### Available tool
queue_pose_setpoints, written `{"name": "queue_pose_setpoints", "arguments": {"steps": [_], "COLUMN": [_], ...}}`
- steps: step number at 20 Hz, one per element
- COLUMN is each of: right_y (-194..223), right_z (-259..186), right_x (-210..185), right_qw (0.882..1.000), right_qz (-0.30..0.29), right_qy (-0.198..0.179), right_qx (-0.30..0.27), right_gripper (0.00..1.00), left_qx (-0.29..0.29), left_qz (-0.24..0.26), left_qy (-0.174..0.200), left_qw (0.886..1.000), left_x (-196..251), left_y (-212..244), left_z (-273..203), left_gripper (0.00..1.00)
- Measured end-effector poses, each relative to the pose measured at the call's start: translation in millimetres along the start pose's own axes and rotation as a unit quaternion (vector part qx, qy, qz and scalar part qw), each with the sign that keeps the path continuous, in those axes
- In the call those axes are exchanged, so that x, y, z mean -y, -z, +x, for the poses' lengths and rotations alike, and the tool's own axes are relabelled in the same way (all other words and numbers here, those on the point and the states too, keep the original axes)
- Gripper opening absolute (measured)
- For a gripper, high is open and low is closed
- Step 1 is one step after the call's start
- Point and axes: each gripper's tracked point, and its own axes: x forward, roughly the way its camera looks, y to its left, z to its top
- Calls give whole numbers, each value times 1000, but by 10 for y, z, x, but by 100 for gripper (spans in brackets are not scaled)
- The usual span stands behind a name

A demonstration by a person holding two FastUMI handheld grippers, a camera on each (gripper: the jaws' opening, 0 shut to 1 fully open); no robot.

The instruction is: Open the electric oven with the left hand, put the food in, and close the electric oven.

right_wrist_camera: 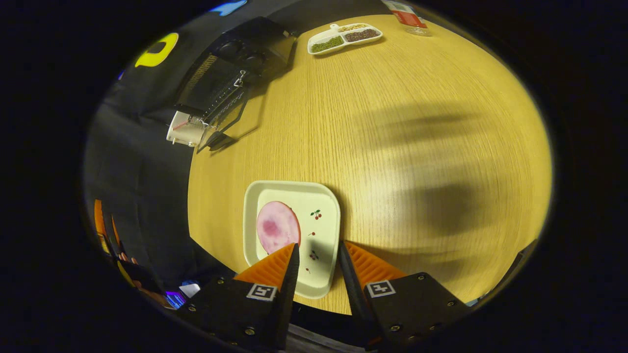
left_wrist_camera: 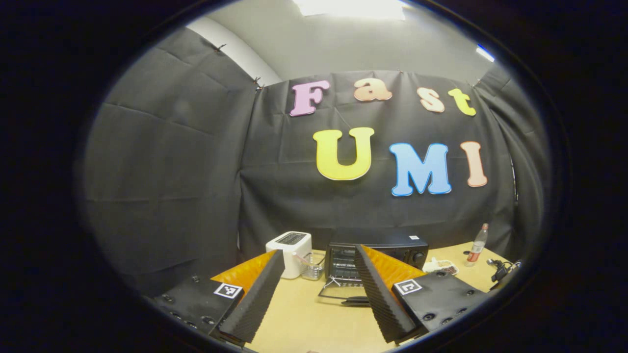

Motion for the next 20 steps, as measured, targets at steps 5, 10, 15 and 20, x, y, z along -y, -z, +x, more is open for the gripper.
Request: {"name": "queue_pose_setpoints", "arguments": {"steps": [5, 10, 15, 20], "right_y": [-45, -27, -62, -133], "right_z": [-241, 36, -32, -138], "right_x": [173, 191, 148, -161], "right_qw": [1000, 1000, 1000, 995], "right_qz": [-4, 2, 19, 66], "right_qy": [28, 23, 0, -54], "right_qx": [-5, 19, 23, 44], "right_gripper": [22, 0, 0, 0], "left_qx": [5, 5, 8, 12], "left_qz": [-3, 0, -2, -7], "left_qy": [1, 8, 12, 10], "left_qw": [1000, 1000, 1000, 1000], "left_x": [-29, 23, 8, -60], "left_y": [-38, -16, -46, -50], "left_z": [10, 31, 48, 110], "left_gripper": [97, 97, 91, 91]}}
